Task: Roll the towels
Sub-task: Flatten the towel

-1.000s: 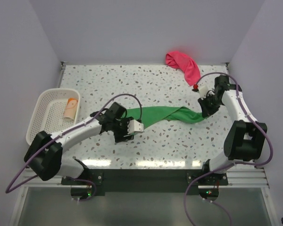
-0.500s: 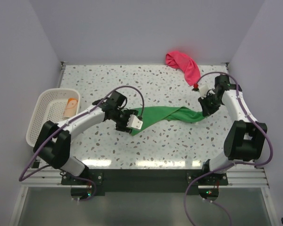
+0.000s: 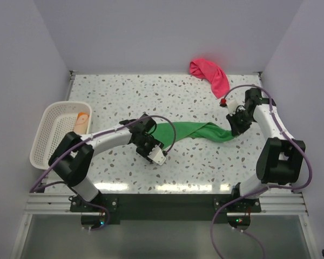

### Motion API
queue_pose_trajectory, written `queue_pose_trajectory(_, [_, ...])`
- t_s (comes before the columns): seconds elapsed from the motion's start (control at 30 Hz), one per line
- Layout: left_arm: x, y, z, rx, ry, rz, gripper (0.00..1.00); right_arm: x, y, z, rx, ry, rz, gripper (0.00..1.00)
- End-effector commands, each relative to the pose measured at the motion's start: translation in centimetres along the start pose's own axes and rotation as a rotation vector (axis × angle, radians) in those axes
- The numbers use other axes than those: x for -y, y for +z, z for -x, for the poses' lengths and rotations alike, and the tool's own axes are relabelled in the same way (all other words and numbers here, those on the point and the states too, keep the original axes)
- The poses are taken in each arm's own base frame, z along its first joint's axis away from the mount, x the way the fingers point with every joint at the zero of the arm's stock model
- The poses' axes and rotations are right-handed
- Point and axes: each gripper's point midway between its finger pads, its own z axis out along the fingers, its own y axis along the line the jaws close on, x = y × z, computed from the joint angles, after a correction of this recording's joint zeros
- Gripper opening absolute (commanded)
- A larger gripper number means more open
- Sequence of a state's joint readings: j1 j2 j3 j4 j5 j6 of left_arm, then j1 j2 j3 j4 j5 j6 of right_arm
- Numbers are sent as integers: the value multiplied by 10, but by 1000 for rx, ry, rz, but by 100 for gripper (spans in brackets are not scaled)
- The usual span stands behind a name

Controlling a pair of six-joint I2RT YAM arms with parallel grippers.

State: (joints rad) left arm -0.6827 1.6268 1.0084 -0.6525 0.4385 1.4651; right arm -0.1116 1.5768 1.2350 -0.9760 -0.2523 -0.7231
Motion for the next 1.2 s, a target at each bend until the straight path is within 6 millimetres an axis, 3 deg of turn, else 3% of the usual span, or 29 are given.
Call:
queue_pose_trajectory(0.0, [9,11,-14,-51,43,-38,53,-3,-1,-3,4,-28,4,1])
queue_pose_trajectory(0.2, [14,16,-20,-71,55,-43,47,-9,10,-13,-23,-33,27,4])
queue_pose_trajectory(0.27, [14,16,-19,-71,50,-40,37,-13,16,-19,-41,-39,34,5])
queue_pose_trajectory(0.4, [7,13,-21,-83,-11,14,0,-20,25,-25,-61,-60,40,9])
queue_pose_trajectory(0.57, [11,-4,-38,-75,-181,75,0,-27,37,-29,-84,-67,58,28])
queue_pose_trajectory(0.63, [11,-10,-45,-68,-227,93,0,-26,39,-29,-88,-64,54,47])
queue_pose_trajectory(0.7, [11,-18,-53,-64,-264,122,0,-24,39,-29,-92,-55,49,56])
queue_pose_trajectory(1.0, [7,-21,-51,-33,-303,151,0,-12,31,-31,-113,-71,24,54])
queue_pose_trajectory(1.17, [6,-19,-57,-39,-328,144,0,12,18,-29,-93,-52,-20,54])
